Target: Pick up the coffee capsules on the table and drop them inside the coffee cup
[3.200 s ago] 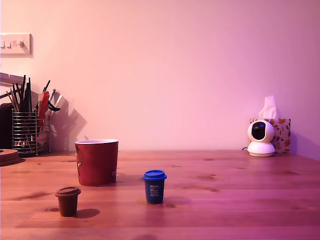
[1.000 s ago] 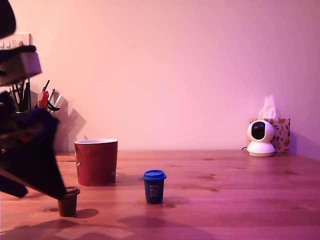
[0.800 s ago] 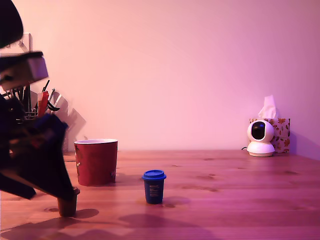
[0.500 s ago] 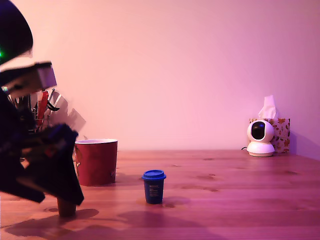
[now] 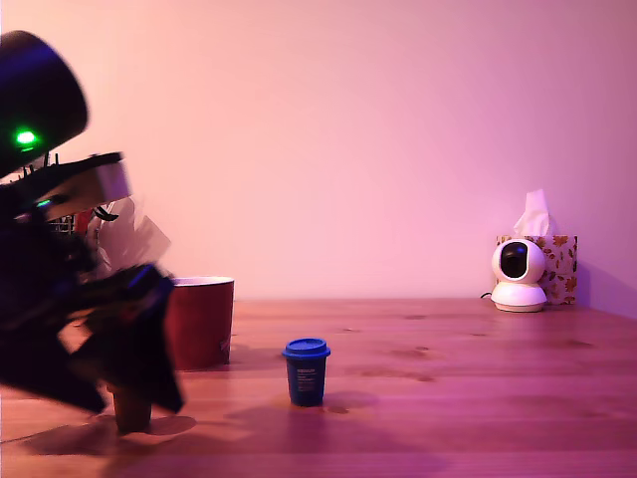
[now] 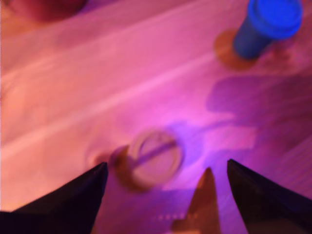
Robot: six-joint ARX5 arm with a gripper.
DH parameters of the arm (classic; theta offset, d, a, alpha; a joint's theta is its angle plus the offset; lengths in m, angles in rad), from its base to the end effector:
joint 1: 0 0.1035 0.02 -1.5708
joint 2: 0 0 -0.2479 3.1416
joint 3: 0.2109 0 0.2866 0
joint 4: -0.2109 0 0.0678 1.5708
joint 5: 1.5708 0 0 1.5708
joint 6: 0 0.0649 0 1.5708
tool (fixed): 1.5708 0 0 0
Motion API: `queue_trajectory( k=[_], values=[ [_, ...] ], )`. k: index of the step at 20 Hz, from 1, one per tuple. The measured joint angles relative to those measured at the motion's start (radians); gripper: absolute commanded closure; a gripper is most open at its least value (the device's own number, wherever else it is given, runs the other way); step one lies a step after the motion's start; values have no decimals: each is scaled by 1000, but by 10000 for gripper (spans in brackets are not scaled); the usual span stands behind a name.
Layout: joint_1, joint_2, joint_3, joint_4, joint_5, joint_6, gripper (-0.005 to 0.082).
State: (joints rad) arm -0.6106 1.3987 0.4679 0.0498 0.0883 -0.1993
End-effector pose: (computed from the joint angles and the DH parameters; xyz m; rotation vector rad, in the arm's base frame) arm 0.2239 -0.1637 0.0566 0.0525 0.9261 -0.5615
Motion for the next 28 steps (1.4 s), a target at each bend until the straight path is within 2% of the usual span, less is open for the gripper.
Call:
queue_trajectory(
  k=[9, 11, 14, 16, 24, 28],
  values=[
    [3, 31, 17, -19, 7, 0, 68],
    [3, 31, 17, -19, 7, 0, 124],
    [3, 31, 17, -21, 7, 0, 283],
    [3, 31, 17, -21, 7, 0, 354],
    [3, 31, 17, 19, 7, 40, 503],
    [3, 31, 17, 47, 7, 46, 537]
  ],
)
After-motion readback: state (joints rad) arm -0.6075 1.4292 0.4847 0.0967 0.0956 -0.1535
